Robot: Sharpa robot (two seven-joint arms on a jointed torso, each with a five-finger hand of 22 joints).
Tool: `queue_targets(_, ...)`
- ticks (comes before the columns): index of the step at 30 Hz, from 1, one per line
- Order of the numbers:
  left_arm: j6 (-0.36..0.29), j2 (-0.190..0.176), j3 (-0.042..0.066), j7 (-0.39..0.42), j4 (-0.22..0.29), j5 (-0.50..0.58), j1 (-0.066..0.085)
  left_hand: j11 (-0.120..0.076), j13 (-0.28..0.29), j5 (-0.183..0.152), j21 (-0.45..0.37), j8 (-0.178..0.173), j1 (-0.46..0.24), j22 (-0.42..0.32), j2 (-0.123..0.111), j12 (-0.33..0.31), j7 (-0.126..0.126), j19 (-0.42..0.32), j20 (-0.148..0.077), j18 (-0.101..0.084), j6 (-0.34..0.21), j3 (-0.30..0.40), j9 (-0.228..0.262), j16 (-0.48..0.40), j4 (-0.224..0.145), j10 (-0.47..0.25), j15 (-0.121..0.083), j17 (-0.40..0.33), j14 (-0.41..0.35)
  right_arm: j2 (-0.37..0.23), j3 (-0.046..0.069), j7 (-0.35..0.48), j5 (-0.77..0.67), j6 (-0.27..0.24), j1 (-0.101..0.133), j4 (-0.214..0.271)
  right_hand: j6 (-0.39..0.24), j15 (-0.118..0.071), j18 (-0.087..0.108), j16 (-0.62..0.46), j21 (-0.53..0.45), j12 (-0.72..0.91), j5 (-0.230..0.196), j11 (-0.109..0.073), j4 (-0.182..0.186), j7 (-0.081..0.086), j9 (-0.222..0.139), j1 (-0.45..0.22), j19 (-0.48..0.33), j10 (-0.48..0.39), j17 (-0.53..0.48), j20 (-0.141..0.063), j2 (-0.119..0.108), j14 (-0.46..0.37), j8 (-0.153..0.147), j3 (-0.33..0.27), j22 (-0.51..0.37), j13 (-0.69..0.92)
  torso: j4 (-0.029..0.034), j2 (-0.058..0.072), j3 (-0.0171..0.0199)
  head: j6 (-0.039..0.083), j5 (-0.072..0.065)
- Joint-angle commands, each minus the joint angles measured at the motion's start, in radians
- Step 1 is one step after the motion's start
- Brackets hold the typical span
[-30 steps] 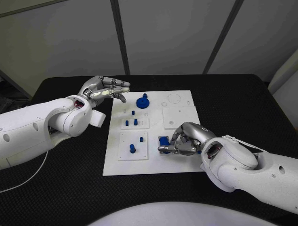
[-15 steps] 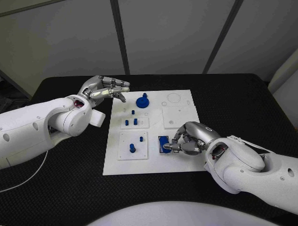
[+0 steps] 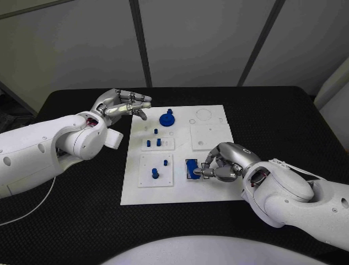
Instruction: Assemble the parts on the task board
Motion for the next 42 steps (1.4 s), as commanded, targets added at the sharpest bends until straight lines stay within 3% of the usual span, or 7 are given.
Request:
queue_targets(1, 0.009, 0.0, 0.001, 0.001, 0.0, 0.003, 0.001, 0.001, -0.001, -0.003, -0.005, -0.001, -0.001, -0.001, 0.006, 0.006, -0.007, -0.003, 0.002, 0.005, 0.0, -0.001, -0.001, -0.006, -0.002, -0.002, -0.003, -0.002, 0.001, 0.004, 0.0, 0.01, -0.009, 0.007, 0.001, -0.008, 0.001, -0.007, -0.009, 0.005, 0.006, 0.003, 0.005, -0.007, -0.001, -0.006, 0.002, 0.016, 0.004, 0.018, 0.263, -0.003, 0.005, 0.106, 0.007, -0.001, 0.002, 0.112, 0.0011, 0.001, -0.0006, 0.0, -0.001)
queue_targets(9, 0.009, 0.001, 0.001, 0.001, 0.0, 0.003, 0.001, 0.001, -0.001, -0.003, -0.006, -0.001, -0.001, -0.001, 0.009, 0.007, -0.007, -0.003, 0.002, 0.005, 0.0, 0.0, -0.001, -0.007, -0.001, -0.002, -0.002, -0.002, 0.001, 0.028, 0.0, 0.008, -0.009, 0.028, 0.001, -0.036, 0.0, -0.007, -0.009, 0.005, 0.006, 0.003, 0.001, -0.008, -0.007, -0.007, 0.006, 0.053, 0.004, 0.019, 0.263, -0.004, 0.016, 0.106, 0.011, -0.004, 0.003, 0.114, 0.0036, 0.001, -0.0011, -0.004, 0.001)
queue_targets(21, 0.011, 0.001, 0.001, -0.002, -0.001, 0.003, 0.001, 0.001, -0.001, -0.003, -0.006, 0.0, -0.001, -0.001, 0.01, 0.007, -0.007, -0.003, 0.002, 0.005, 0.0, 0.001, -0.001, -0.007, -0.001, -0.003, -0.002, -0.002, 0.001, 0.042, 0.0, 0.011, -0.009, 0.042, 0.002, -0.05, -0.003, -0.007, -0.009, 0.005, 0.005, 0.002, -0.021, -0.007, -0.016, -0.006, 0.01, 0.099, 0.003, 0.019, 0.263, -0.004, 0.014, 0.106, 0.014, -0.015, 0.003, 0.115, -0.0003, 0.0, -0.0007, -0.01, 0.007)
queue_targets(29, 0.01, 0.0, 0.001, -0.002, -0.002, 0.003, 0.0, 0.001, -0.001, -0.003, -0.006, 0.0, -0.001, -0.001, 0.01, 0.007, -0.007, -0.003, 0.002, 0.005, 0.0, 0.001, -0.001, -0.007, -0.001, -0.003, -0.002, -0.002, 0.001, 0.028, 0.0, 0.055, 0.001, -0.044, 0.001, -0.032, -0.007, -0.006, -0.008, 0.005, 0.003, -0.001, -0.013, -0.006, -0.016, -0.004, 0.011, 0.109, 0.001, 0.018, 0.263, -0.003, 0.015, 0.106, 0.013, -0.02, 0.0, 0.113, -0.0004, -0.001, 0.0003, -0.009, 0.004)
queue_targets(34, 0.008, -0.002, 0.001, 0.0, -0.002, 0.003, 0.0, 0.001, -0.001, -0.003, -0.006, 0.0, -0.001, -0.001, 0.01, 0.007, -0.007, -0.003, 0.002, 0.005, 0.0, 0.001, -0.001, -0.007, -0.001, -0.003, -0.002, -0.002, 0.001, -0.029, 0.004, 0.123, 0.059, -0.113, 0.002, 0.003, -0.058, 0.007, -0.007, 0.003, -0.003, -0.003, 0.021, 0.012, -0.017, 0.019, -0.007, 0.142, -0.003, 0.016, 0.258, 0.005, 0.027, 0.105, -0.032, -0.027, -0.008, 0.113, -0.0017, -0.002, 0.0, -0.005, 0.0)
queue_targets(38, 0.004, -0.003, 0.001, 0.004, 0.0, 0.003, 0.0, 0.001, -0.001, -0.003, -0.006, 0.0, -0.001, -0.001, 0.01, 0.007, -0.007, -0.003, 0.002, 0.005, 0.0, 0.001, -0.001, -0.007, -0.001, -0.003, -0.002, -0.002, 0.001, -0.096, 0.027, 0.139, 0.099, -0.109, 0.003, 0.019, -0.072, 0.017, -0.006, 0.001, -0.007, -0.008, 0.036, 0.024, -0.021, 0.032, -0.024, 0.171, -0.007, 0.014, 0.254, 0.015, 0.04, 0.104, -0.071, -0.032, -0.014, 0.11, -0.0021, -0.002, -0.0012, 0.0, -0.011)
queue_targets(42, -0.006, -0.004, 0.001, 0.013, 0.001, 0.003, -0.001, 0.001, -0.001, -0.003, -0.006, -0.001, -0.001, -0.001, 0.01, 0.008, -0.007, -0.003, 0.002, 0.005, 0.0, 0.001, -0.001, -0.007, -0.001, -0.003, -0.002, -0.002, 0.0, -0.166, 0.037, 0.14, 0.092, -0.093, 0.004, 0.027, -0.072, 0.022, -0.005, 0.0, -0.009, -0.013, 0.043, 0.029, -0.02, 0.039, -0.039, 0.187, -0.009, 0.012, 0.252, 0.021, 0.048, 0.103, -0.103, -0.039, -0.015, 0.108, -0.0054, -0.002, -0.0012, 0.002, -0.015)
